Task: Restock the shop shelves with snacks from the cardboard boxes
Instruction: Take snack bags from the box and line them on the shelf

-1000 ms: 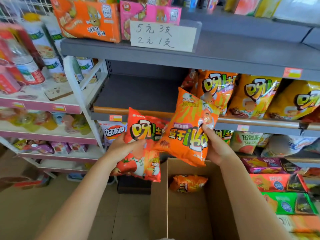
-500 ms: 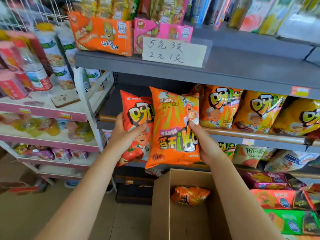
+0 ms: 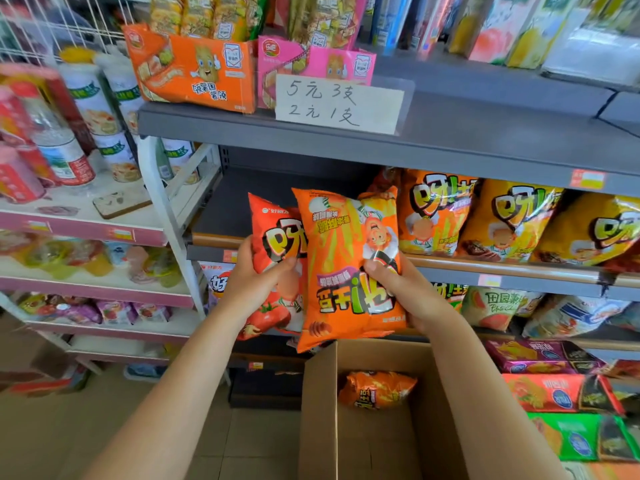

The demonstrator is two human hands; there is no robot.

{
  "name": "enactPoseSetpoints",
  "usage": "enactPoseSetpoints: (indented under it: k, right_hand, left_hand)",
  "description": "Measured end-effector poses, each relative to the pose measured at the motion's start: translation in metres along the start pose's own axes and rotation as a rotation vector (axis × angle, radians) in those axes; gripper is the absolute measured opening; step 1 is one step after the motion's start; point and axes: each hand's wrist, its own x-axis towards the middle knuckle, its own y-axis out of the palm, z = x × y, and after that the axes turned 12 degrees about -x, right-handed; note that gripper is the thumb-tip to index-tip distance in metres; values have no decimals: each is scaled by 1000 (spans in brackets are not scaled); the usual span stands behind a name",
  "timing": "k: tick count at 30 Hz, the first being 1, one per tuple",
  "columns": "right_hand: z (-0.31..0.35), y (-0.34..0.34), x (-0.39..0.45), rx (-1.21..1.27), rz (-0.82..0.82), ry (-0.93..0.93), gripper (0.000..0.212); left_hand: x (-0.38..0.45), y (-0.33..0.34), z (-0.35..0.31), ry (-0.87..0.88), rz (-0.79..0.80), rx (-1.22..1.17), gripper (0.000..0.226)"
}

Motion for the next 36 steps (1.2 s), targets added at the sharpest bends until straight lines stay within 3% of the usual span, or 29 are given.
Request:
enactPoseSetpoints:
  k: [2,6,12,15,18,21,23,25,27,30,32,36]
  right_hand:
    - [9,-16,-9,-176,30,-77,57]
    - [36,-44,-19,-776,103,-102,58]
    - [83,-3,-22,-1891,131,-184,64]
    - [85,21,-18,-2027,43,-366,56]
    - [77,18,-12,-1914,-147,-551,58]
    - [67,9,3,-1611,-438,-751,65]
    - [54,7,16,-1380,-561,-670,77]
    - [38,7,30,-1008,-640,-427,88]
    - [25,12,40,-550,-593,-102,96]
    - [4,22,50,14,-199,218,84]
    - [-10,27,55,169,-47,209,86]
    - [-16,23,52,350,4,72,69]
  left_hand:
    - [0,-8,-5,-10,8,17,60]
    - [4,-24,-11,-31,57,145,73]
    - [1,-15,-21,14,168,179,70]
    - [0,-10,-16,0,234,166,72]
    - [1,-12,-7,-16,175,56,67]
    - [0,-15,2,-78,82,-90,55]
    - [-1,-11,9,-116,33,-157,51]
    - [-6,-6,12,-117,-23,-202,54]
    - [-7,-2,15,-119,-57,-248,58]
    - [-6,-1,15,-133,-49,-247,62]
    - [-5,-2,14,-151,-28,-224,74]
    - [-2,-10,10,-137,-32,-192,83]
